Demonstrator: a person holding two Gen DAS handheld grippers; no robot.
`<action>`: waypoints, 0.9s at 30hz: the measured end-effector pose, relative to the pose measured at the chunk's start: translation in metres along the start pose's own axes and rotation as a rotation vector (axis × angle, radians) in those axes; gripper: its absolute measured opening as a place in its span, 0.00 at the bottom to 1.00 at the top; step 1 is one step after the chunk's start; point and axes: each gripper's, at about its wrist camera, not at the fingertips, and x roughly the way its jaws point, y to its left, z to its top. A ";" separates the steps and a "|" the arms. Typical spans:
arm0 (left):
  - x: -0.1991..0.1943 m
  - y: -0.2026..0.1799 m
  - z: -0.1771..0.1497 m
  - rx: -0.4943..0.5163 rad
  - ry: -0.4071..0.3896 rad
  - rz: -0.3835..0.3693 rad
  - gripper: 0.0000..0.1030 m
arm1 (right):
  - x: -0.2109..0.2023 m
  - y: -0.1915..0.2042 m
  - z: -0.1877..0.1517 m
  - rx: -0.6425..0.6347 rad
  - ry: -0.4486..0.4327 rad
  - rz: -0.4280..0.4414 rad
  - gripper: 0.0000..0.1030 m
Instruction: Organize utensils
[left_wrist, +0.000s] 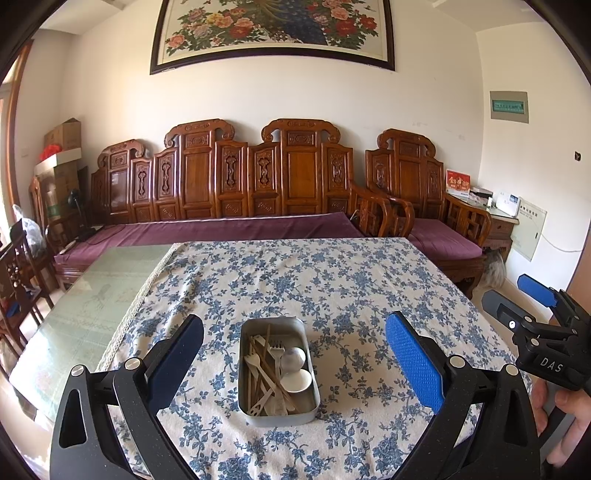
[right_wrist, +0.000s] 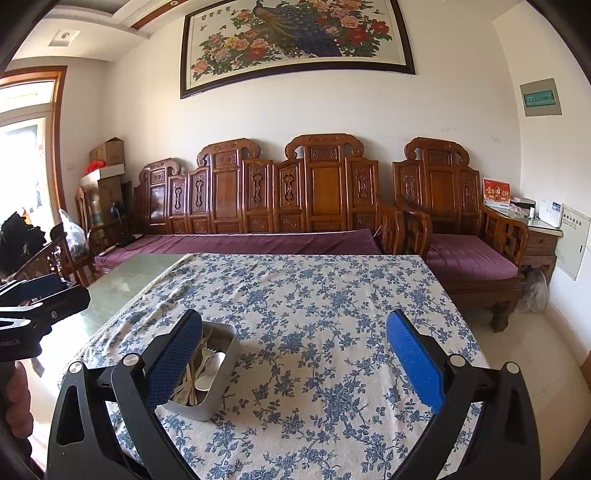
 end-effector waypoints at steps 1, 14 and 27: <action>0.000 0.000 0.000 0.000 0.000 -0.001 0.92 | 0.000 0.000 0.000 -0.001 0.000 0.001 0.97; 0.000 -0.002 0.000 0.000 0.000 -0.002 0.92 | 0.000 0.001 0.002 -0.001 -0.001 0.004 0.97; 0.000 -0.006 0.001 0.001 0.000 -0.005 0.92 | 0.000 0.002 0.002 -0.001 -0.002 0.006 0.97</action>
